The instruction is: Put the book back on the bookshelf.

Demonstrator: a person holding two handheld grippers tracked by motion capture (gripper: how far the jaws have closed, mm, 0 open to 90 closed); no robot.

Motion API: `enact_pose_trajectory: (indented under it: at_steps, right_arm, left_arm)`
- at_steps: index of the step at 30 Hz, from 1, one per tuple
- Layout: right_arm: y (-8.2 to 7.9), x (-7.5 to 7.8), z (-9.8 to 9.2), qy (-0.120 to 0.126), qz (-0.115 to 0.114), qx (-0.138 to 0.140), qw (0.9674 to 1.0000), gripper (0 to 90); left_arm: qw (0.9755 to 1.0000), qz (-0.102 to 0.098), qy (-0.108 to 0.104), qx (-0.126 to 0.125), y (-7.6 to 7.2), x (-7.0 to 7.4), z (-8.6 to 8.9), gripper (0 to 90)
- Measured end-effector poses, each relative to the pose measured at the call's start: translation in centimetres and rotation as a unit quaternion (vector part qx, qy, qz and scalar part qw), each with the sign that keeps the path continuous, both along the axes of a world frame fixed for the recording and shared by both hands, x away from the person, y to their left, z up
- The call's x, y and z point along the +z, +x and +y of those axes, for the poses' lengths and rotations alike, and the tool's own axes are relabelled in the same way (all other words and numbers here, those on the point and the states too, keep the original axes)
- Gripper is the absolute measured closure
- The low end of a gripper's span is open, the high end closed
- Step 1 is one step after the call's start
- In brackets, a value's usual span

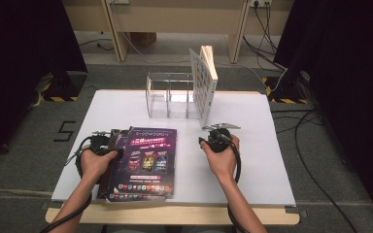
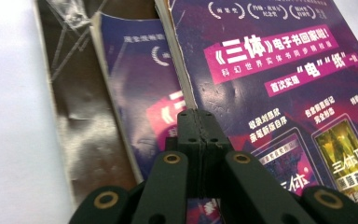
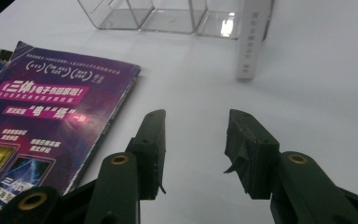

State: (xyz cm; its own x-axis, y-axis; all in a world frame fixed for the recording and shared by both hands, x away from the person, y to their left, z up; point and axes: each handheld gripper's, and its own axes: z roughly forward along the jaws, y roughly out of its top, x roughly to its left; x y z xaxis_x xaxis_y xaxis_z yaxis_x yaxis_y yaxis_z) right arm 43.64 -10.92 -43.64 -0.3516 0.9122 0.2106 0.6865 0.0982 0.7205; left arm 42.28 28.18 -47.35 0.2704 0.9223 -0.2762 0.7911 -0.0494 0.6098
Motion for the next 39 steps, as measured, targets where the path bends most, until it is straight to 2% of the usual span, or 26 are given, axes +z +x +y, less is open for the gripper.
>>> enact_pose_trajectory:
  at_steps: [6, 10, 13, 17, 21, 23, 28, 30, 39]
  right_arm:
    - [0.3, -0.7, 1.6, -0.001, 0.021, 0.021, 0.9996, 57.1]
    - [0.5, -1.1, 2.9, 0.004, 0.037, 0.034, 0.9988, 56.7]
    - [0.8, -1.3, 4.0, 0.006, 0.048, 0.044, 0.9979, 56.4]
    - [1.3, -1.8, 5.4, 0.007, 0.056, 0.058, 0.9967, 56.1]
    - [1.9, -2.3, 6.7, 0.012, 0.071, 0.066, 0.9953, 55.8]
    - [2.3, -2.5, 7.2, 0.017, 0.082, 0.071, 0.994, 55.6]
    - [2.9, -2.9, 8.1, 0.023, 0.098, 0.078, 0.9918, 55.2]
    - [3.1, -3.1, 8.3, 0.023, 0.097, 0.082, 0.9917, 55.0]
    - [3.8, -3.5, 8.5, 0.033, 0.118, 0.072, 0.9899, 54.2]
  left_arm:
    - [1.0, 0.001, 0.003, -0.003, -0.1, 0.0, -0.4, 88.5]
    - [0.9999, 0.007, -0.012, 0.005, 0.1, 0.1, 0.1, 85.7]
    - [0.9992, 0.002, -0.035, 0.021, 0.2, 0.0, 0.4, 81.3]
    - [0.9987, -0.02, -0.033, 0.033, 0.2, 0.2, 0.3, 76.2]
    - [0.9986, -0.018, -0.03, 0.038, 0.4, 0.0, 0.4, 72.4]
    - [0.9982, -0.017, -0.038, 0.042, 0.4, 0.0, 0.5, 70.4]
    - [0.9977, -0.029, -0.049, 0.036, 0.4, 0.7, 0.2, 70.0]
    - [0.9981, -0.026, -0.044, 0.034, 0.6, 0.6, 0.0, 68.9]
    - [0.9987, -0.016, -0.038, 0.03, 0.9, 0.2, -0.4, 67.4]
